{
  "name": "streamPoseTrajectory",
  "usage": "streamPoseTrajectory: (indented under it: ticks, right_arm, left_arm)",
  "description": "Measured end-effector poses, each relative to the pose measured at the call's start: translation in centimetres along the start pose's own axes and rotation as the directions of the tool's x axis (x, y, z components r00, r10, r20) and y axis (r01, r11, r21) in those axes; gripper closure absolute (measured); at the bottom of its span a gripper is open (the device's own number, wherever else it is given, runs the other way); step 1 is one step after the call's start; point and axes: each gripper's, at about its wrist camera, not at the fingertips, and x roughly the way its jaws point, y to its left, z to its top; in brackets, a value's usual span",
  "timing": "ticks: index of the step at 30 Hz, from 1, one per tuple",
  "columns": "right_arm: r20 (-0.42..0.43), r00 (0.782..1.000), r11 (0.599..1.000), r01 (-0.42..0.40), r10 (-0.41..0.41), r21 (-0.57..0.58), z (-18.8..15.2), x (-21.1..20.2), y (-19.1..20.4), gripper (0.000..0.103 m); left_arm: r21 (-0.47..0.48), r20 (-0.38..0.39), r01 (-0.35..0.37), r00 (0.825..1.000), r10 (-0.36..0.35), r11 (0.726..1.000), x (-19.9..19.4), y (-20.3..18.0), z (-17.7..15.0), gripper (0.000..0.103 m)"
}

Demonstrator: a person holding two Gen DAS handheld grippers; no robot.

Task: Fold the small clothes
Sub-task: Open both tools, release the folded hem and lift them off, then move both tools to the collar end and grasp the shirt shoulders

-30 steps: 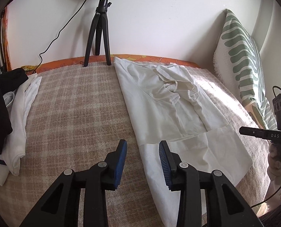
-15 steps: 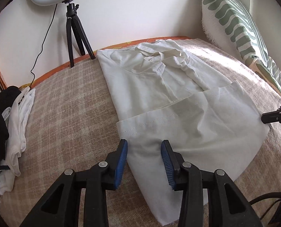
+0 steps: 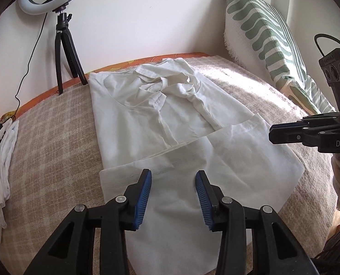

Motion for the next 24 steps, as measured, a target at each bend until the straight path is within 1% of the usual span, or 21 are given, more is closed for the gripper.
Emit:
streamPoseTrajectory:
  ticks: [2,4,5,7,8,9,12,13,14,15,16,17,19,21,24]
  right_arm:
    - [-0.011,0.998,0.998,0.064,-0.064,0.001,0.3,1.4,-0.4,0.084]
    - [-0.033,0.987,0.987,0.159,-0.159,0.014,0.2,2.3,-1.6,0.084]
    - [-0.026,0.985,0.985,0.171,-0.171,0.034,0.2,2.0,-2.3,0.084]
    - [-0.031,0.982,0.979,0.189,-0.187,0.078,0.3,1.3,-3.7,0.084]
    - [-0.029,0.981,0.977,0.193,-0.191,0.093,0.3,0.8,-4.3,0.084]
    - [-0.027,0.980,0.974,0.199,-0.198,0.109,0.3,0.4,-4.9,0.084]
    - [-0.002,0.981,0.973,0.191,-0.192,0.129,0.9,-1.0,-6.0,0.081]
    - [0.014,0.983,0.976,0.178,-0.182,0.128,1.2,-1.4,-6.1,0.074]
    - [0.034,0.985,0.978,0.166,-0.171,0.126,1.6,-1.8,-6.2,0.063]
    - [0.060,0.984,0.980,0.159,-0.167,0.124,2.1,-2.2,-6.2,0.058]
    - [0.086,0.983,0.981,0.152,-0.163,0.120,2.6,-2.5,-6.2,0.049]
    - [0.107,0.982,0.983,0.144,-0.156,0.113,3.2,-2.6,-6.2,0.042]
    - [0.127,0.980,0.986,0.139,-0.150,0.095,4.8,-2.5,-6.3,0.041]
    - [0.128,0.979,0.985,0.148,-0.158,0.084,6.4,-2.0,-6.6,0.041]
    - [0.120,0.982,0.988,0.137,-0.144,0.067,9.0,-0.9,-7.3,0.041]
  left_arm:
    - [-0.012,-0.005,-0.049,0.999,0.049,0.999,0.8,0.7,0.1,0.061]
    - [-0.021,-0.001,-0.107,0.994,0.107,0.994,0.6,1.4,0.2,0.064]
    - [-0.027,0.005,-0.112,0.994,0.112,0.993,0.3,1.9,0.3,0.067]
    - [-0.046,0.023,-0.099,0.995,0.100,0.994,-0.4,2.9,0.4,0.065]
    - [-0.054,0.026,-0.114,0.993,0.116,0.992,-0.7,3.5,0.5,0.062]
    - [-0.065,0.032,-0.124,0.992,0.126,0.990,-1.1,4.2,0.7,0.061]
    - [-0.124,0.048,-0.106,0.993,0.112,0.987,-1.8,6.6,1.7,0.059]
    - [-0.140,0.051,-0.097,0.993,0.105,0.985,-2.0,7.4,2.1,0.058]
    - [-0.151,0.057,-0.092,0.993,0.102,0.984,-2.1,8.1,2.6,0.057]
    - [-0.158,0.062,-0.089,0.993,0.100,0.983,-2.1,8.6,3.1,0.057]
    - [-0.161,0.067,-0.087,0.993,0.099,0.983,-2.1,9.1,3.6,0.057]
    - [-0.162,0.071,-0.085,0.993,0.098,0.983,-2.0,9.6,4.2,0.056]
    - [-0.168,0.075,-0.077,0.993,0.090,0.983,-1.6,10.5,5.4,0.055]
    - [-0.196,0.075,-0.051,0.995,0.067,0.979,-0.9,11.5,6.6,0.054]
    - [-0.225,0.069,-0.028,0.997,0.044,0.974,0.7,12.8,8.2,0.054]
